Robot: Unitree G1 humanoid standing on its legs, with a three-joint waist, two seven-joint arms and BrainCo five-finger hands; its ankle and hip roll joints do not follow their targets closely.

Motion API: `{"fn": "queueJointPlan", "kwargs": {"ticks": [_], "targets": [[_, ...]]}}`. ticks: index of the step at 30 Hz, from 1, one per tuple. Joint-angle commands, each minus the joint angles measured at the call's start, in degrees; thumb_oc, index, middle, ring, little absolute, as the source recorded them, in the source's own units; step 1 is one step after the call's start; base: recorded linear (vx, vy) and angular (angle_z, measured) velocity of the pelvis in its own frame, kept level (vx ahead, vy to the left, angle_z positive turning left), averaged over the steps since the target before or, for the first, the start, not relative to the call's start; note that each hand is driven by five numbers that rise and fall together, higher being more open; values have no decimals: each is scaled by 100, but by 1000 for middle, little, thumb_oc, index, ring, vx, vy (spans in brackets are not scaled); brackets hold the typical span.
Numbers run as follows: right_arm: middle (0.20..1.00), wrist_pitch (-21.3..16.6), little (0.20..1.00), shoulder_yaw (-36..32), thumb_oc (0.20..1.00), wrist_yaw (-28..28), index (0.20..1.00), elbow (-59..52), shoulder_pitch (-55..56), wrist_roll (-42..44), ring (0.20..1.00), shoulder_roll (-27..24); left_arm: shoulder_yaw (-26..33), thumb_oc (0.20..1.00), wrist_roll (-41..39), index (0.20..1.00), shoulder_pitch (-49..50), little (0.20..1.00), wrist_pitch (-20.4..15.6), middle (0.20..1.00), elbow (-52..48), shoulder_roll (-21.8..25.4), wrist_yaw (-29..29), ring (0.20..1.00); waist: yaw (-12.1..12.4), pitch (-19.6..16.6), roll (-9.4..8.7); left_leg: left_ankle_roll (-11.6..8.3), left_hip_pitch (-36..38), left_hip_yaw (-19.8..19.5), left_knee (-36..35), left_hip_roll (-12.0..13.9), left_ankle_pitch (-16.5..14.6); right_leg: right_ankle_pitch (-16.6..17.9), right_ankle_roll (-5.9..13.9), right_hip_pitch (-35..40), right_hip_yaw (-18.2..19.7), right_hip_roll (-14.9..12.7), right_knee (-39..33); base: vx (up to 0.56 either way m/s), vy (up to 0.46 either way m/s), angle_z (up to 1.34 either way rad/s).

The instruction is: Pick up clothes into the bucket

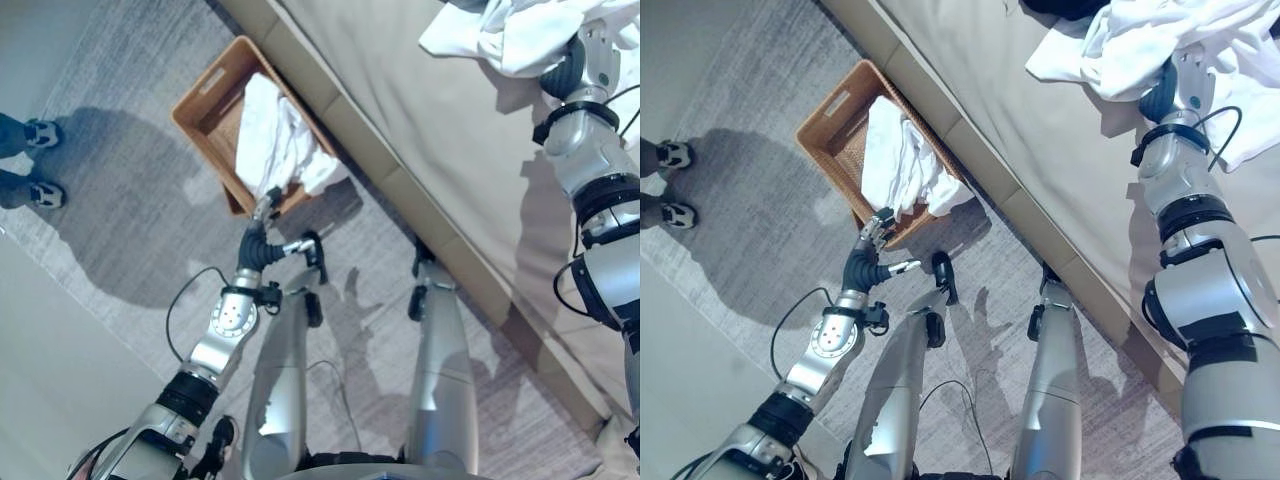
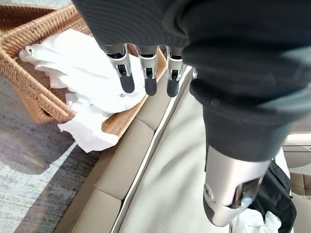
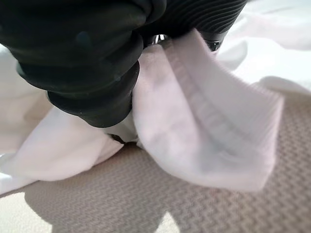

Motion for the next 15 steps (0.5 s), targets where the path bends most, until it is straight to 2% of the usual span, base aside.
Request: {"fn": "queueJointPlan", "kwargs": {"ticks": [1, 4, 9, 11, 14, 15], "targets": [[200, -312, 200, 66, 200, 8, 200, -365, 419, 487, 200, -138, -3, 1000, -6, 1000, 332, 1000, -214, 1000, -344, -73, -10, 1000, -63, -488, 79, -66, -119, -241, -49, 43, 8, 584, 309, 3, 96, 99, -292, 0, 0, 0], [200, -486, 200, -224, 200, 140, 200, -865, 971, 842, 200, -87, 13, 1000, -84, 1000, 374, 1000, -207, 1000, -194, -140, -85, 1000, -108, -542, -8, -66, 97, -249, -107, 38, -1, 567, 304, 232, 44, 114, -336, 0, 0, 0], [200, -663, 200, -551, 200, 255, 200, -1583, 1817, 1017, 200, 86, 51, 1000, -97, 1000, 388, 1000, -212, 1000, -15, -219, -113, 1000, -160, -588, -120, -77, 572, -279, -313, 22, 13, 580, 326, 702, -31, 96, -499, 6, -1, 1], [200, -817, 200, -769, 200, 386, 200, -2262, 2603, 1086, 200, 282, 129, 1000, -38, 1000, 378, 1000, -211, 1000, 114, -269, -114, 1000, -232, -619, -224, -93, 979, -311, -499, -1, 27, 619, 354, 1154, -100, 52, -703, 40, -20, 7], [200, -864, 200, -849, 200, 461, 200, -2551, 2932, 1107, 200, 360, 145, 1000, -13, 1000, 391, 1000, -218, 1000, 143, -274, -120, 1000, -257, -614, -263, -97, 1167, -329, -592, -21, 42, 640, 364, 1362, -140, 32, -807, 60, -20, 4], [200, -1042, 200, -1021, 200, 696, 200, -3074, 3713, 1254, 200, 592, 215, 1000, 59, 1000, 408, 1000, -214, 1000, 265, -278, -149, 1000, -317, -665, -366, -115, 1682, -355, -834, -62, 73, 714, 402, 1944, -216, -4, -1130, 79, -15, -8]]}}
